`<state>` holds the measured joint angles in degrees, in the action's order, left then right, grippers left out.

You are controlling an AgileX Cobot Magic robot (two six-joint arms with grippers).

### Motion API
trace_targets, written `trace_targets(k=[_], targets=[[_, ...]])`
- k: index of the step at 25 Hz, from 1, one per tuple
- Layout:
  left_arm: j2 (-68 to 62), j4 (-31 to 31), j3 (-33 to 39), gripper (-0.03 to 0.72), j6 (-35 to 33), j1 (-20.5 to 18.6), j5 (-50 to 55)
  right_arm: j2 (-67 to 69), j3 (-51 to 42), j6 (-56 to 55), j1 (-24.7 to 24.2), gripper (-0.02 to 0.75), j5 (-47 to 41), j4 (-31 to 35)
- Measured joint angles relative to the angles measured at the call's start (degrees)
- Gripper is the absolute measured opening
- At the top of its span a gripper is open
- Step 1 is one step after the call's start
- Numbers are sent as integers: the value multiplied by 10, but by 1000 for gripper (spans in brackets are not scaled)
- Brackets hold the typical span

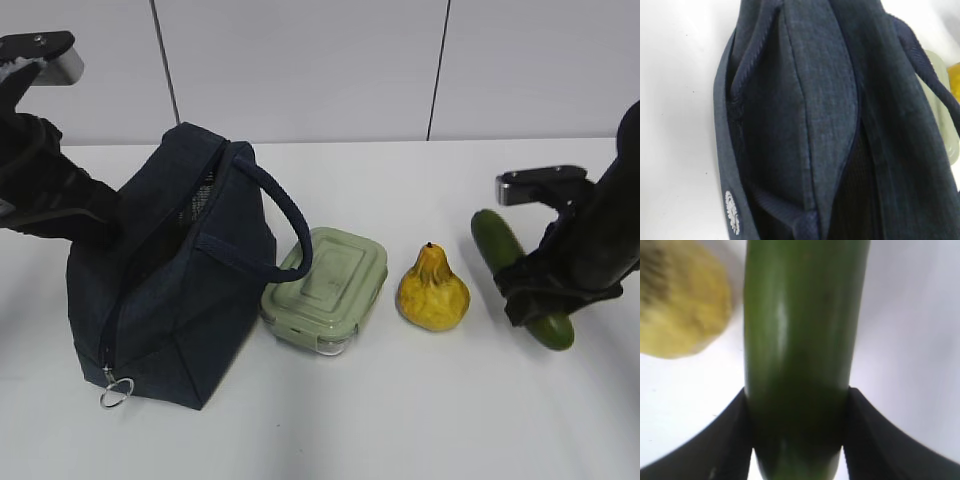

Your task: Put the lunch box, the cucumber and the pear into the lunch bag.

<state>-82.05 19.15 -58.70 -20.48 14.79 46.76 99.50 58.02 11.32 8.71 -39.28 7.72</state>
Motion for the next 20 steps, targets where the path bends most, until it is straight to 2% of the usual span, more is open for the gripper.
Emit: trace_targets(k=[3,6,10,12,15,20], targets=[[0,0,0,-6,0,0,0,-65,30,8,1,365,-23,37],[0,-1,0,-6,0,0,0,-106,81,71,27,365,-66,137],[0,0,0,-6,0,0,-1,-104,160,153,112,365,-93,288],[0,1,0,-6,0,0,-4,-86,196,169,156,365,-84,334],[0,2,0,-6,0,0,-8,-37,245,182,208,365,-63,381],[0,2,0,-6,0,0,-9,43,295,208,242,365,-28,437]])
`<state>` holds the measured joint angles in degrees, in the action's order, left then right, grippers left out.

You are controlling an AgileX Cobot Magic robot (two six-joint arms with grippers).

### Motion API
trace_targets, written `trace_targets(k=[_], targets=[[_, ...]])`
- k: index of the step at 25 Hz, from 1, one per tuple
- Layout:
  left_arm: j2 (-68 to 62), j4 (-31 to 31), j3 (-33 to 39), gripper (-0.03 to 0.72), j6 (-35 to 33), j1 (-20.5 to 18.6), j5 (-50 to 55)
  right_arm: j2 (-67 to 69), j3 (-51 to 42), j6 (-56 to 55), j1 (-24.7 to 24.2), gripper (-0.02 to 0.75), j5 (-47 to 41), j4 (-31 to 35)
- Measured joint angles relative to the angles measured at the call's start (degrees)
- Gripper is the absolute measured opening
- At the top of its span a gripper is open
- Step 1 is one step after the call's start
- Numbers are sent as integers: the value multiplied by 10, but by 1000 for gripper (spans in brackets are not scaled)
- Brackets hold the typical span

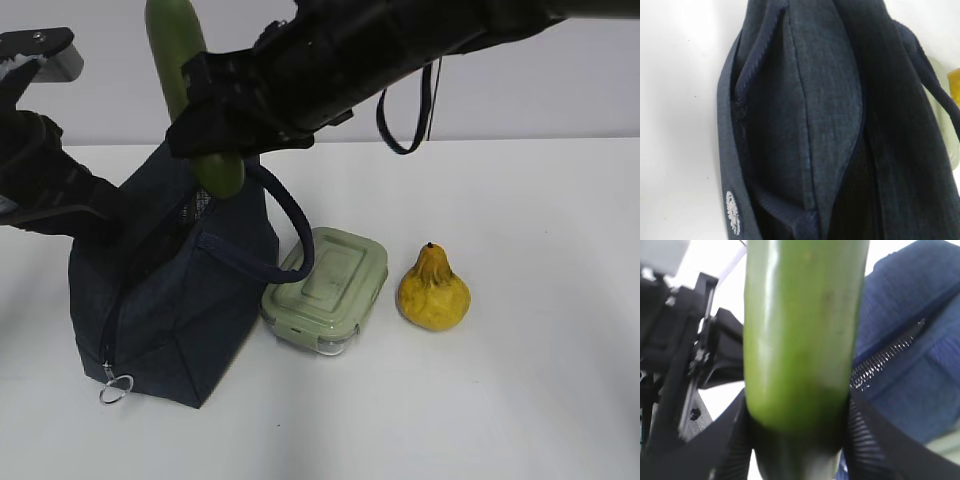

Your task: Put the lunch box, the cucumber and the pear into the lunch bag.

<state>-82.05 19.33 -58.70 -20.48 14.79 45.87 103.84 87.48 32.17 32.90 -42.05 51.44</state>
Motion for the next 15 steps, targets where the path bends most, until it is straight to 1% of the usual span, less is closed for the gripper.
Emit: trace_targets(k=[5,11,13,15], targets=[[0,0,0,-6,0,0,-1,53,15,28,7,365,28,44],[0,0,0,-6,0,0,-4,91,19,98,9,365,38,153],[0,0,0,-6,0,0,-5,97,19,105,10,365,38,161],[0,0,0,-6,0,0,-5,104,19,108,10,365,38,148]])
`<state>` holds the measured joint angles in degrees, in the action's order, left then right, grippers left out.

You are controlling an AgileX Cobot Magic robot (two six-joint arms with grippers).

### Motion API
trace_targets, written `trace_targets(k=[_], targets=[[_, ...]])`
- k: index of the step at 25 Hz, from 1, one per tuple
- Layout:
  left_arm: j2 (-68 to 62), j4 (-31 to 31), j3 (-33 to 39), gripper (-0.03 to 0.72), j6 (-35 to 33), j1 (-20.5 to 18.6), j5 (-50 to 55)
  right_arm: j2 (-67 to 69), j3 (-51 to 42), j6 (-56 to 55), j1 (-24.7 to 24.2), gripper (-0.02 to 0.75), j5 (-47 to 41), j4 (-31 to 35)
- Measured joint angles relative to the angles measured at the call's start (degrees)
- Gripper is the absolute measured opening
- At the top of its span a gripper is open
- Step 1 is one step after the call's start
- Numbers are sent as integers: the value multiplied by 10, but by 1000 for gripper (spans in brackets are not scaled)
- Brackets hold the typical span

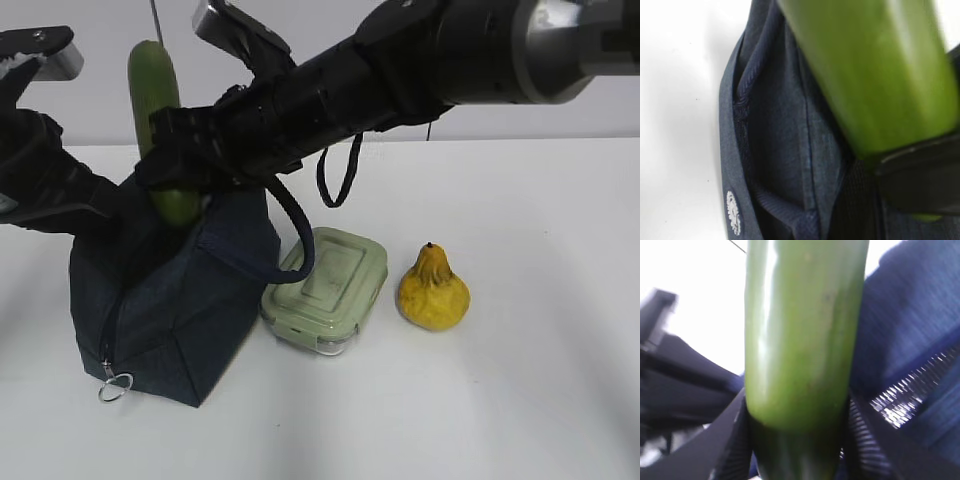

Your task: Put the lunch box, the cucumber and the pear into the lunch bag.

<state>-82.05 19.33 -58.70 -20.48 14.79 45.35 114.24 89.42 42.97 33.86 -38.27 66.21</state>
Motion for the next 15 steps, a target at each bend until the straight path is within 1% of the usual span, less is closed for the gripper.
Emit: trace_targets(k=[2,6,8,10,12,14,15], targets=[[0,0,0,-6,0,0,-1,5,-1,-16,0,365,0,-48],[0,0,0,-6,0,0,-6,6,-6,-98,2,365,-12,-191],[0,0,0,-6,0,0,-9,6,-6,-132,2,365,-24,-242],[0,1,0,-6,0,0,-10,6,-7,-144,2,365,-37,-272],[0,3,0,-6,0,0,-10,6,-7,-145,2,383,-44,-283],[0,3,0,-6,0,0,-10,9,-7,-145,2,433,-50,-284],[0,3,0,-6,0,0,-10,9,-7,-145,2,483,-54,-284]])
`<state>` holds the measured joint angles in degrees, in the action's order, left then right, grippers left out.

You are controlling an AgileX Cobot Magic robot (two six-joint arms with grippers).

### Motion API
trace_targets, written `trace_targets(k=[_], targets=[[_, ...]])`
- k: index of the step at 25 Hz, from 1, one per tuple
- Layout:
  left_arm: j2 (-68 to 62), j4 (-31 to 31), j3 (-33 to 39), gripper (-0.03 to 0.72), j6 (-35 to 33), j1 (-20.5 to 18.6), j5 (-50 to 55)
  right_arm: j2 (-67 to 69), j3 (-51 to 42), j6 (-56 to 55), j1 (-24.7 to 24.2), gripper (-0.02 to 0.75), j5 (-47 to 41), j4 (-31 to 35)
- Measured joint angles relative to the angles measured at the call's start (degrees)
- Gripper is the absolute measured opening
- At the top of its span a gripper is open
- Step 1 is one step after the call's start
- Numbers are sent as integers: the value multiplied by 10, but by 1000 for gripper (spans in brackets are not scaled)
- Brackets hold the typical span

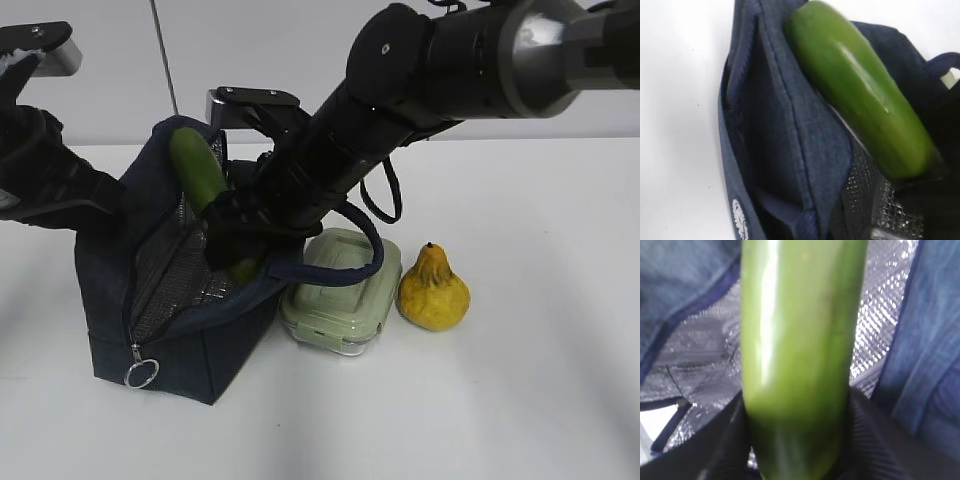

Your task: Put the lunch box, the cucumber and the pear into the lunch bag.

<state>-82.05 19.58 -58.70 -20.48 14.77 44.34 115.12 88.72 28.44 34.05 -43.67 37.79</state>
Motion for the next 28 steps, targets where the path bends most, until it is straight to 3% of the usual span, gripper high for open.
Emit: trace_targets(k=[2,4,8,14,22,28], targets=[[0,1,0,-6,0,0,0,1,8,9,0,594,-9,-2],[0,1,0,-6,0,0,0,1,27,16,0,629,-13,-2],[0,1,0,-6,0,0,0,1,84,8,0,638,-41,-25],[0,1,0,-6,0,0,0,-29,108,-77,-13,629,-68,-131],[0,0,0,-6,0,0,1,-67,52,-209,-102,577,-146,-294],[0,0,0,-6,0,0,1,-54,18,-246,-107,575,-161,-353]])
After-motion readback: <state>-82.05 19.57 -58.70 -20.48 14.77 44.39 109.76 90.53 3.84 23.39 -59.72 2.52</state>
